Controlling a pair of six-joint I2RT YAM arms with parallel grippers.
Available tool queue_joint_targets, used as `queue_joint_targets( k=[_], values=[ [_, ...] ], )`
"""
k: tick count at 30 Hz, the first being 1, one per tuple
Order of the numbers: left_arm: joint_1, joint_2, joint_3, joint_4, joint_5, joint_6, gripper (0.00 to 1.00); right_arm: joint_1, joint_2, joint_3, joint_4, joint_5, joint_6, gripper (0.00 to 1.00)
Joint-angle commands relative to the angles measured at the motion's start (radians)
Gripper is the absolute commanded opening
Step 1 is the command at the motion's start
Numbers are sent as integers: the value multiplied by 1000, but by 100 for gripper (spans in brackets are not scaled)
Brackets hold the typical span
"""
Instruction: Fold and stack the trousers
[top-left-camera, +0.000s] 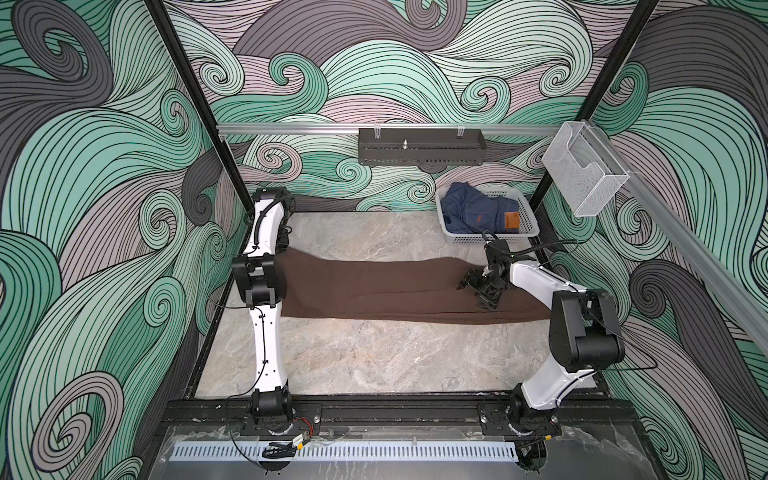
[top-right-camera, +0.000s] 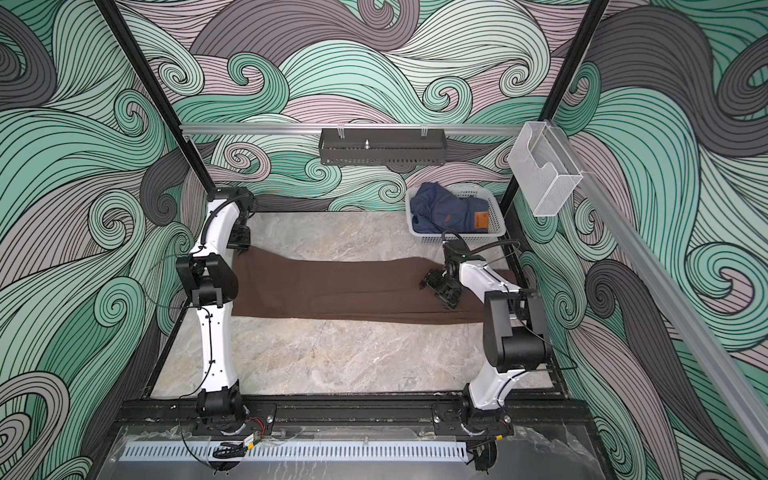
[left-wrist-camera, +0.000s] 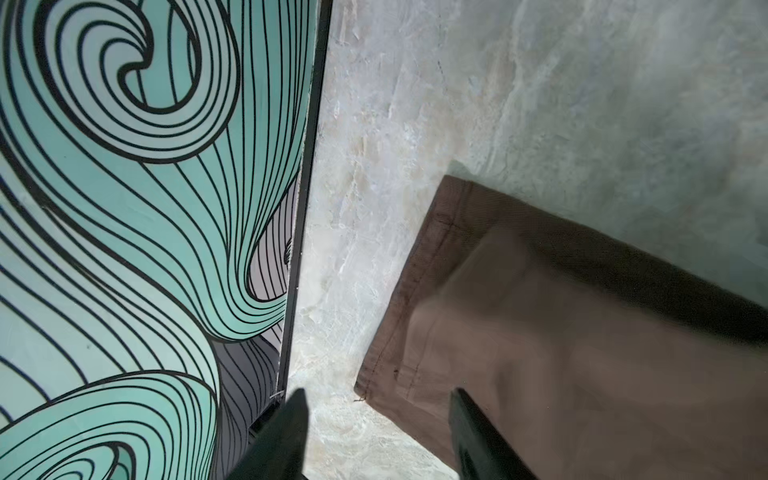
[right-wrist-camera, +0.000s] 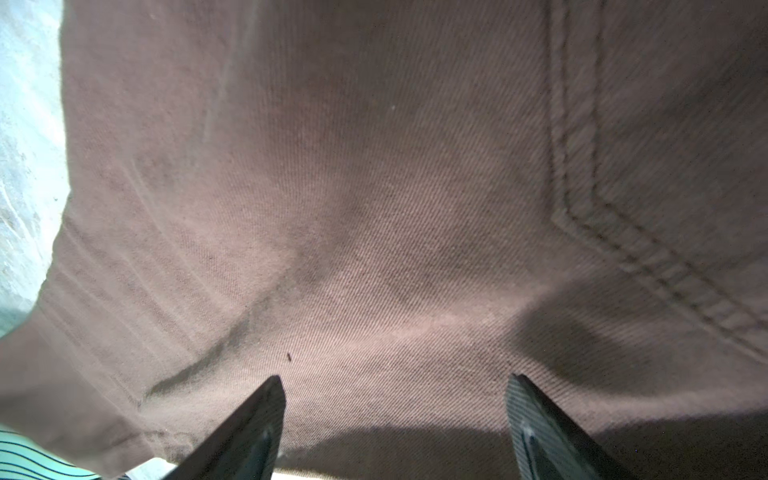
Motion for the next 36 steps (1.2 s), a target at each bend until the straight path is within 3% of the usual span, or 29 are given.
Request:
queue_joint_targets(
  k=[1,5,11,16,24,36],
  values=[
    [18,-52,42,-42,22,-20,66,10,-23,24,-30,21,-6,84],
    [80,-198,-51,-55,224,-99,69,18,-82,13,-47,31,13,85],
    [247,-565,-715,323,636,-219,64,56,-177,-57,0,28,85,85],
    [402,-668,-1053,568,931,-352,57,92,-209,-93,25,11,112,85],
    [436,-621,-1219,766,983,-472,61,103,-185,-112,62,-17,118,85],
    [433,-554,-1269,877,921,-573,62,102,-143,-99,75,-27,109,84]
  ],
)
